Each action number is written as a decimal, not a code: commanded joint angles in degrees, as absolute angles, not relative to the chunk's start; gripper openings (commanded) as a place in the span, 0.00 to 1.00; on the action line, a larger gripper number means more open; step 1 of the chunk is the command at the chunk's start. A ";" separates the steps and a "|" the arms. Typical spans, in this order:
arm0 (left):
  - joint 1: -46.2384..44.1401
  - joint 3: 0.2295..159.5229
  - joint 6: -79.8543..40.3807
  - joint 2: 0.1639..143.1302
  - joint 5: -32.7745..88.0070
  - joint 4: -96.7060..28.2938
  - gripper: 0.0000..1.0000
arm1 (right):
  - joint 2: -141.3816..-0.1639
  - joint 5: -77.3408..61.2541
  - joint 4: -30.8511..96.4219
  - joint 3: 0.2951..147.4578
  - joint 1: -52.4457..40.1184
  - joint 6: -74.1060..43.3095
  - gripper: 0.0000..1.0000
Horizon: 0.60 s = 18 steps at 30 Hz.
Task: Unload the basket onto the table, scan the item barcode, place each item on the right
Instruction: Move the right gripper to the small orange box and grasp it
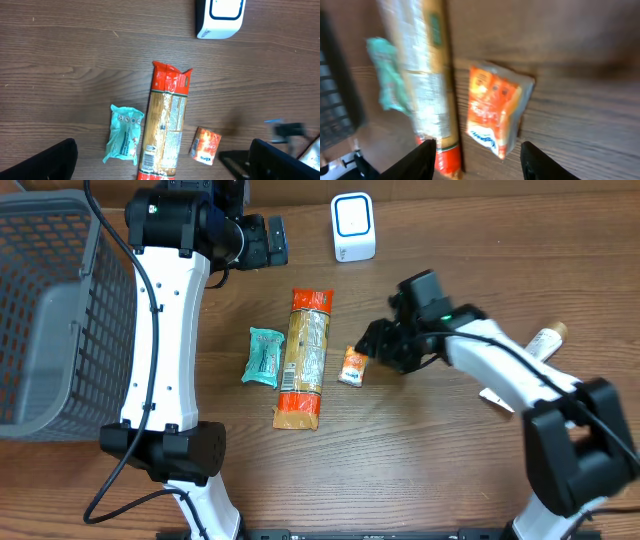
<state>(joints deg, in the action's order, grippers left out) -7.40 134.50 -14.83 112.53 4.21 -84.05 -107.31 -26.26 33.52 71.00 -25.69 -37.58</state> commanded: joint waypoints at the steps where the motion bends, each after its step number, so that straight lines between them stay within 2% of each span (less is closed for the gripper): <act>1: -7.42 134.30 -14.15 112.92 4.01 -84.01 1.00 | -110.69 -23.09 32.99 70.13 -27.38 -43.75 0.54; 3: -7.42 134.30 -14.13 112.92 4.01 -83.99 1.00 | -112.12 -23.18 32.77 70.13 -27.70 -43.83 0.52; 7: -7.42 134.30 -14.15 112.92 4.03 -83.99 1.00 | -113.47 -23.14 32.56 70.13 -27.90 -45.87 0.37; 10: -7.42 134.30 -14.15 112.92 4.01 -84.01 1.00 | -113.47 -23.51 31.88 70.15 -27.88 -45.82 0.08; 11: -7.42 134.30 -14.15 112.92 4.01 -84.01 1.00 | -113.40 -24.01 31.68 70.17 -27.73 -45.50 0.04; 18: -7.42 134.30 -14.15 112.92 4.01 -84.01 1.00 | -106.52 -40.69 31.77 71.96 -21.76 -33.10 0.04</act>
<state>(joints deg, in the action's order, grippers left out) -7.40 134.50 -14.83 112.53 4.23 -84.07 -112.71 -30.57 31.83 70.63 -25.78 -39.94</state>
